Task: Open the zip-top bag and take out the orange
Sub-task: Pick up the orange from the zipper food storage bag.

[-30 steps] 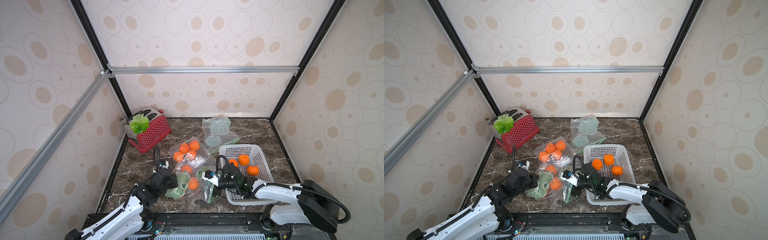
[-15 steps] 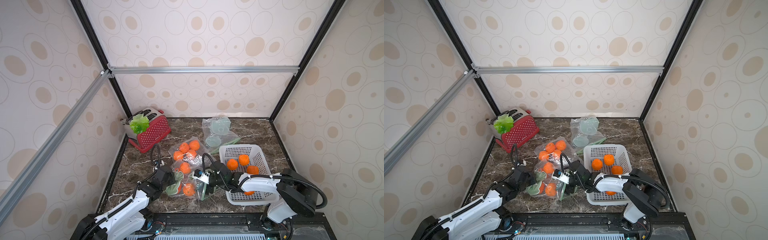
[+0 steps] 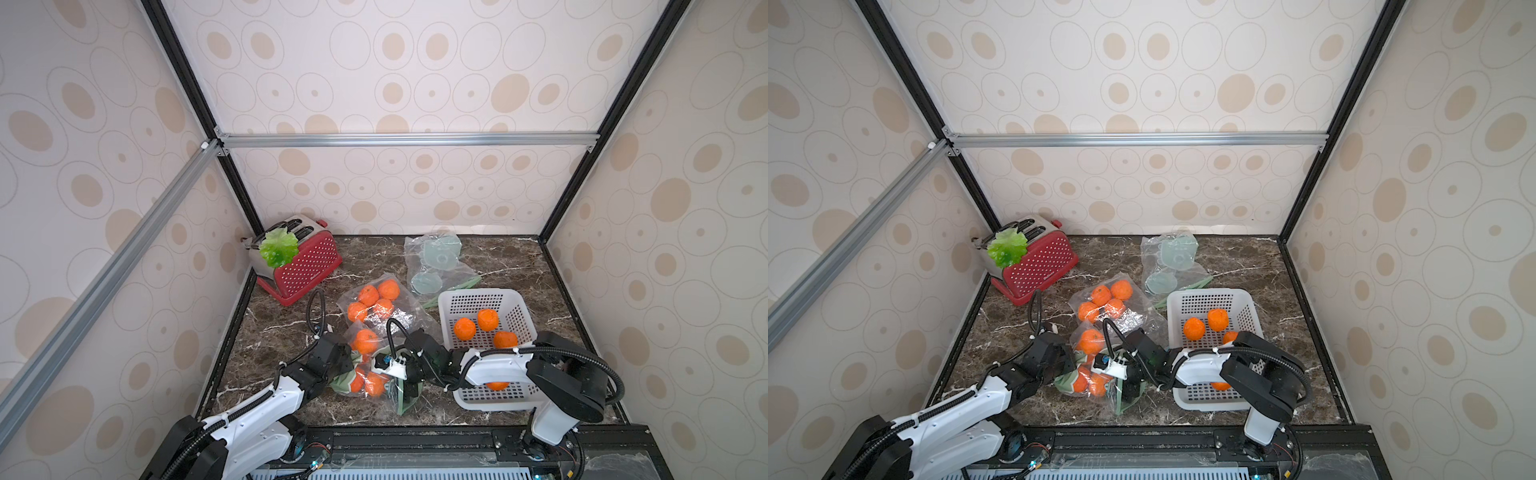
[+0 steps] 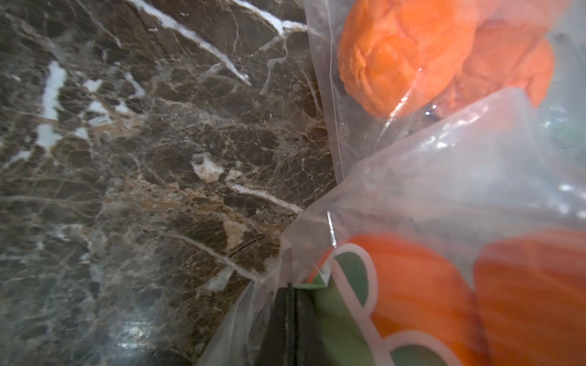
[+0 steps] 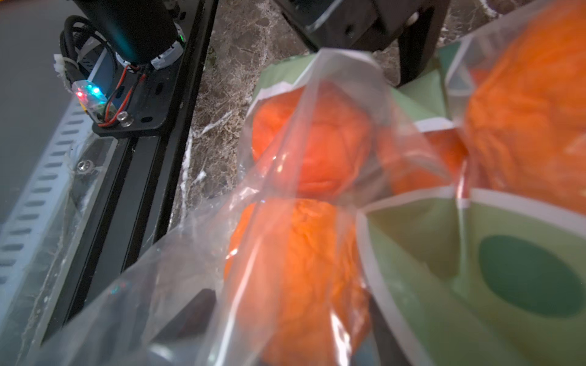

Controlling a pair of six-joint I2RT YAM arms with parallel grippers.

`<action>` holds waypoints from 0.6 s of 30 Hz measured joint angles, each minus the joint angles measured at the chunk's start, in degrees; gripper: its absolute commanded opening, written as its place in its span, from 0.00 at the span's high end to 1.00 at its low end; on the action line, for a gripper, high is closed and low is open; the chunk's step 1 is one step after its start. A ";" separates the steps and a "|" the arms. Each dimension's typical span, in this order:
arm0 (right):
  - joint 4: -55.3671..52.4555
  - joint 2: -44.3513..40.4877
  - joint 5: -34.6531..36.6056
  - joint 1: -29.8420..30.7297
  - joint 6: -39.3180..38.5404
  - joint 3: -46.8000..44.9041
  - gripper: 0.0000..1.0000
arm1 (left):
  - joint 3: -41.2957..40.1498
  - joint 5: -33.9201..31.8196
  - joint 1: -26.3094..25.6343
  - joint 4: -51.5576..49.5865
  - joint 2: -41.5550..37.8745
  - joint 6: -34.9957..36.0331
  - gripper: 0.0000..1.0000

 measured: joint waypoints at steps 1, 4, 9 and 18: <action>0.28 0.50 -0.15 0.35 0.04 0.04 0.21 | 0.00 0.15 0.00 -0.28 -0.52 0.02 1.00; 1.44 2.32 -0.33 0.96 0.28 0.13 0.26 | 0.00 0.57 0.00 -0.98 -1.75 0.02 1.00; 3.45 2.56 -0.35 1.03 0.85 -0.11 0.36 | 0.00 0.59 0.00 -3.67 -4.81 0.02 1.00; 2.91 -8.87 1.79 0.39 1.60 -2.78 0.53 | 1.31 -3.08 -0.02 -12.22 -15.28 -0.07 1.00</action>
